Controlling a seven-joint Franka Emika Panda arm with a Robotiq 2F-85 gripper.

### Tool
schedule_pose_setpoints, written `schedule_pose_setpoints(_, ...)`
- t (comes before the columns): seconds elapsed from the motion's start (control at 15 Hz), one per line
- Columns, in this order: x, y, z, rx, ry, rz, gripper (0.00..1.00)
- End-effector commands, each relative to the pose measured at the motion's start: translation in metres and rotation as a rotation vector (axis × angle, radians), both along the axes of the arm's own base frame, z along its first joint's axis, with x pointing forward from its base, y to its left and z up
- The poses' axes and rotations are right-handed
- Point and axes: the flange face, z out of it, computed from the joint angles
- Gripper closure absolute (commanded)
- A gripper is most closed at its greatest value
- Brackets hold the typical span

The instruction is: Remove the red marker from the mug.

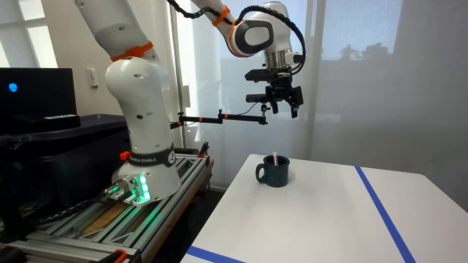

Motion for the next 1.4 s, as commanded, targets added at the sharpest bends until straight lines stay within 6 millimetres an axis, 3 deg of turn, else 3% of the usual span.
schedule_pose_setpoints(0.0,-0.002,0.007,0.001,-0.002,-0.016,-0.003,0.00)
schedule_pose_setpoints(0.27,-0.020,0.039,-0.005,-0.035,0.018,-0.070,0.00)
schedule_pose_setpoints(0.6,-0.055,0.082,-0.033,-0.061,0.042,-0.083,0.00)
schedule_pose_setpoints(0.93,-0.080,0.089,-0.061,-0.093,-0.009,0.037,0.00)
schedule_pose_setpoints(1.0,-0.071,0.095,-0.059,-0.083,-0.007,0.019,0.00)
schedule_pose_setpoints(1.33,-0.072,0.091,-0.061,-0.084,0.017,0.017,0.00)
